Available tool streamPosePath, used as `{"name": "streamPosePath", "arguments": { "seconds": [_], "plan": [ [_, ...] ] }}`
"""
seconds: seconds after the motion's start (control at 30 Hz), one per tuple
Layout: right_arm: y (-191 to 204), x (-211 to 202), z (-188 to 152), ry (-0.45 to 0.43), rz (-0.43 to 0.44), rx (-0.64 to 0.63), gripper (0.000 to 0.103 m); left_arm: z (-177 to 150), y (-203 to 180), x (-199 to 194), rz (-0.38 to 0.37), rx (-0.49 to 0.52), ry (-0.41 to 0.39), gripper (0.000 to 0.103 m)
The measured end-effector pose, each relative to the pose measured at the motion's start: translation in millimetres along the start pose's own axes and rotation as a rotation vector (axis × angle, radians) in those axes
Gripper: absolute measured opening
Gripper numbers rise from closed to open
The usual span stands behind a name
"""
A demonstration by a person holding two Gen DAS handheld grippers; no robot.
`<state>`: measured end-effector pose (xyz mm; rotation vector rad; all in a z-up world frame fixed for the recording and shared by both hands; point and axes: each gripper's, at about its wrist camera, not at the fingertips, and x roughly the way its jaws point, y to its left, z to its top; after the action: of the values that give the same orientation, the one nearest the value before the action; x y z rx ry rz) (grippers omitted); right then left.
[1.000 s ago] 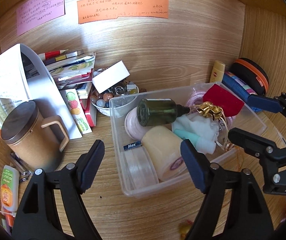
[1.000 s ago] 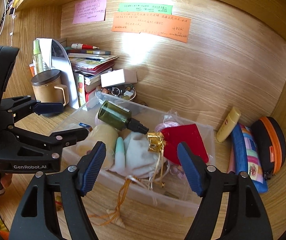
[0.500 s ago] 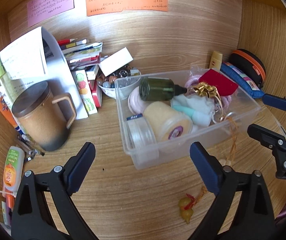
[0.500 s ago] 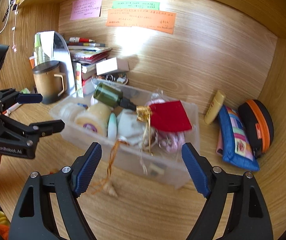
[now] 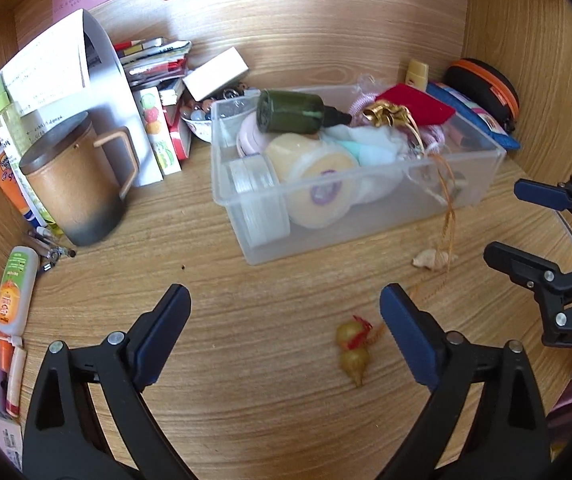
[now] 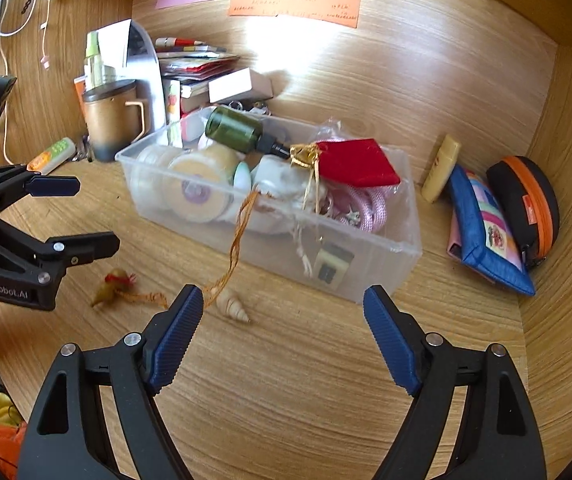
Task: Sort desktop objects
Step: 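Withdraw both grippers toward the gourd charm and seashell, then grasp the gourd charm with the left gripper while the right grasps the seashell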
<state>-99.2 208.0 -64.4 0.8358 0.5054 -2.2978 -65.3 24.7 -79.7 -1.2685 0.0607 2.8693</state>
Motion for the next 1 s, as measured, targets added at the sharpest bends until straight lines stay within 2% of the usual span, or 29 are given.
{"name": "streamPosePath", "arguments": {
  "seconds": [0.1,0.3,0.5,0.7,0.83,0.9,1.0],
  "plan": [
    [-0.3,5.2,-7.4,0.026,0.044,0.011,0.08,-7.0,-5.4,3.5,0.01,0.015,0.022,0.097],
    [-4.8,19.8,-20.2,0.076,0.055,0.036,0.08,-19.5,-12.4,9.2,0.0,0.02,0.053,0.097],
    [-1.7,27.3,-19.6,0.096,0.077,0.019,0.079,-26.4,-15.8,18.6,-0.049,0.004,0.094,0.097],
    [2.6,38.0,-15.2,0.132,0.092,0.001,0.077,-27.2,-21.0,23.9,-0.043,0.026,0.109,0.097],
    [5.3,43.1,-12.4,0.14,0.107,-0.011,0.066,-26.0,-21.0,25.5,-0.048,0.021,0.106,0.095],
    [6.4,46.1,-10.8,0.145,0.128,-0.018,0.054,-25.8,-20.4,25.5,-0.062,0.02,0.1,0.089],
    [8.1,49.7,-8.2,0.152,0.143,-0.03,0.048,-25.8,-20.8,24.5,-0.066,0.023,0.09,0.083]
  ]
}}
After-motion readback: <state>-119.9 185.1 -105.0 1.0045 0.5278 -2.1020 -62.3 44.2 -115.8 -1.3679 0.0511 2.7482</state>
